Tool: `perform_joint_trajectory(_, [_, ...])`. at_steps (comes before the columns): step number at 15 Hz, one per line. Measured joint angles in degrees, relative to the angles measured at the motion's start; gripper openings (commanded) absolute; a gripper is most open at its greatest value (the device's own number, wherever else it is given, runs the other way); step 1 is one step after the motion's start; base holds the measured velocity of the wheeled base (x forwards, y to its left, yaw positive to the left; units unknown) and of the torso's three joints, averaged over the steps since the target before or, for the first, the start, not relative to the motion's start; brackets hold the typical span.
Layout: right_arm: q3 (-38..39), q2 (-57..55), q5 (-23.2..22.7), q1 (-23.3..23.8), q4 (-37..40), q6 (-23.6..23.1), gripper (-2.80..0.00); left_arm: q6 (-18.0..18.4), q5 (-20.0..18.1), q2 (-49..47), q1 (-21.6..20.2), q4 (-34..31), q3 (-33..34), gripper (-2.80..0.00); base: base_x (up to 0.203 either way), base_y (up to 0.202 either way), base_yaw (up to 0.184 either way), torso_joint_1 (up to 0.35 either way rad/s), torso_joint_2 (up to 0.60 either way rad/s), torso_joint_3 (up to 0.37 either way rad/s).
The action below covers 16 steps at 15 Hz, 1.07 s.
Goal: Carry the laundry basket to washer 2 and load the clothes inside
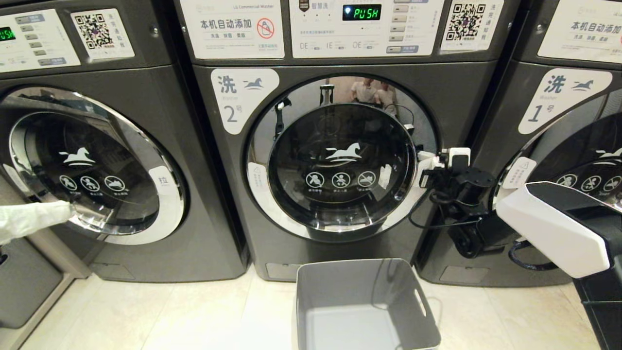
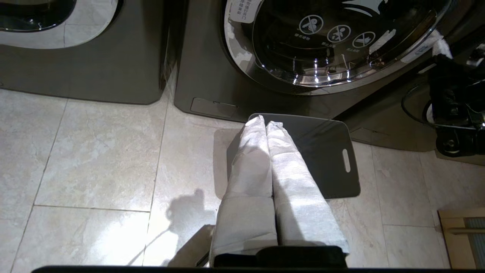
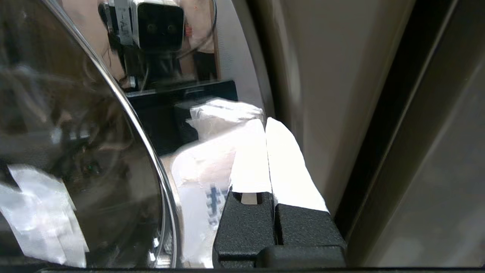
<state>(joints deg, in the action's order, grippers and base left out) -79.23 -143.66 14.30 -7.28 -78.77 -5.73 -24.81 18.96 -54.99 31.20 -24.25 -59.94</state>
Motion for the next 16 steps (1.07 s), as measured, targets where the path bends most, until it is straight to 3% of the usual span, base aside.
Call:
perform_joint_trajectory(3, [12.60,7.90,-0.69,-1.48,1.32,0.07,-2.80,0.00,-0.07,-0.02,0.00,0.63,-0.12,-2.80,0.000,0.000,0.000,0.000,0.00,0.000])
perform_joint_trajectory(8, [37.88,31.27,-0.54,-5.27,4.14,0.04,-2.80,-0.10,0.02,0.75,0.00,0.77,0.00,-2.80,0.000,0.000,0.000,0.000,0.00,0.000])
perform_joint_trajectory(14, [61.94,66.61,-0.61,-10.69,27.14,0.94,-2.80,-0.46,-0.28,2.79,0.00,3.73,4.92,-2.80,0.000,0.000,0.000,0.000,0.00,0.000])
perform_joint_trajectory(16, [66.65,74.37,-0.62,-7.17,34.06,2.74,-2.80,-0.33,-0.20,3.79,-0.02,7.21,9.44,-2.80,0.000,0.000,0.000,0.000,0.00,0.000])
